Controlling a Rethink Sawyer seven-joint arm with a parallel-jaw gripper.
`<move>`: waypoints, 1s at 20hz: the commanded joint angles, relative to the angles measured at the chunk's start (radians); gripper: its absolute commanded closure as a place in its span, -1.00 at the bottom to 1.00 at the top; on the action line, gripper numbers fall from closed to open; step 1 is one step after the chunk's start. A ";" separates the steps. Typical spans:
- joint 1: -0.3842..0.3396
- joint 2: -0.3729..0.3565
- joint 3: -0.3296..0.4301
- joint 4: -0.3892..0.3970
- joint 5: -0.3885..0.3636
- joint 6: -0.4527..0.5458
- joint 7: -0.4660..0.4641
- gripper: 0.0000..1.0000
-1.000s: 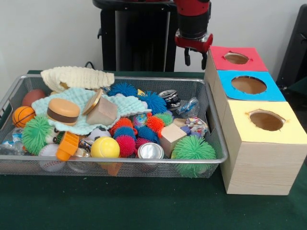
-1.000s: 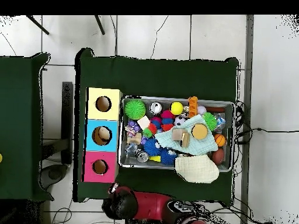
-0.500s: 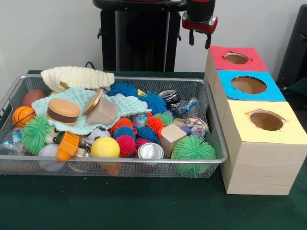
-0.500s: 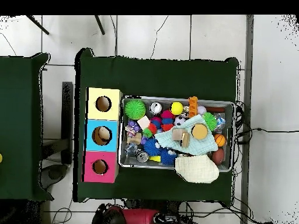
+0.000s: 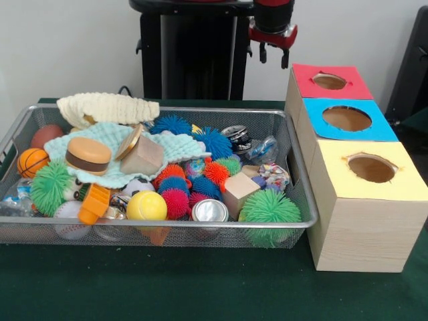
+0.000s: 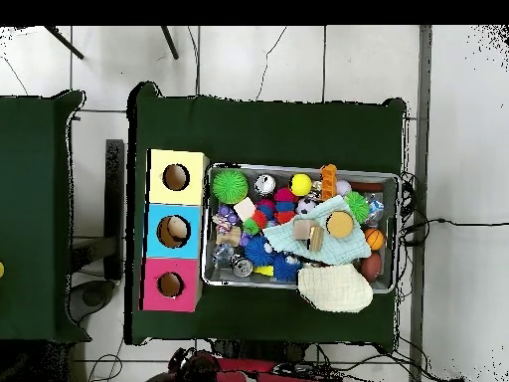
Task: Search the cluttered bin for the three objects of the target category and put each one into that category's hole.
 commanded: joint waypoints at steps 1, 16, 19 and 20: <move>-0.073 0.036 0.060 -0.157 0.051 -0.093 0.181 -1.00; -0.093 0.034 0.050 -0.342 0.143 0.256 0.075 -1.00; -0.107 0.075 0.066 -0.391 0.135 0.270 0.057 -1.00; -0.105 0.079 0.067 -0.402 0.130 0.268 0.056 -1.00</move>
